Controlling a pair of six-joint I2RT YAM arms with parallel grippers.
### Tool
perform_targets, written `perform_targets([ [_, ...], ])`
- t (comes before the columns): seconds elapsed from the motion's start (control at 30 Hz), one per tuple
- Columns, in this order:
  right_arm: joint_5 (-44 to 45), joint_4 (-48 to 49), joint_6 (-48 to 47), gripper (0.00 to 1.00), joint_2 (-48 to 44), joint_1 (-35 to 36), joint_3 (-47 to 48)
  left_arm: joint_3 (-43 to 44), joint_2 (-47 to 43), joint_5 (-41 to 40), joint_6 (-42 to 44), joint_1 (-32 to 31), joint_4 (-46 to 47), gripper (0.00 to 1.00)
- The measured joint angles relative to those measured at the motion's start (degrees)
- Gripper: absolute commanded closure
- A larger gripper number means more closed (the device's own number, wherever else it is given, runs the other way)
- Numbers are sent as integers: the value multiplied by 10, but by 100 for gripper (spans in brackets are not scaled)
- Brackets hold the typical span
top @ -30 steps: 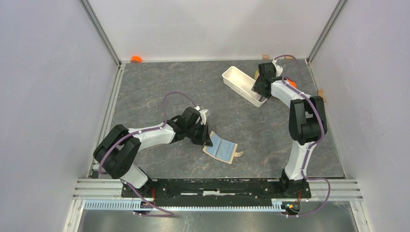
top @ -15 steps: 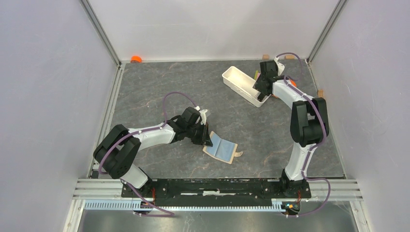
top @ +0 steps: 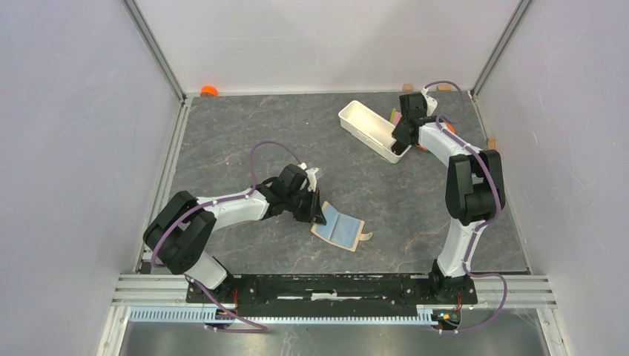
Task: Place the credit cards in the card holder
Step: Pick up the credit card from the storage box.
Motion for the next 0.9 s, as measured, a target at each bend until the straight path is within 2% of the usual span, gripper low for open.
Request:
perform_targets([
  [0.23,-1,-6,-1,100,0,0,0,0,0,0,0,0,0,85],
  [0.63,0,-14,-10,100,-11,0,-11,0,-3,0,0,0,-3,85],
  [0.9,4,-32,-22,100,-66,0,-10,0,-8,-1,0,0,-7,85],
])
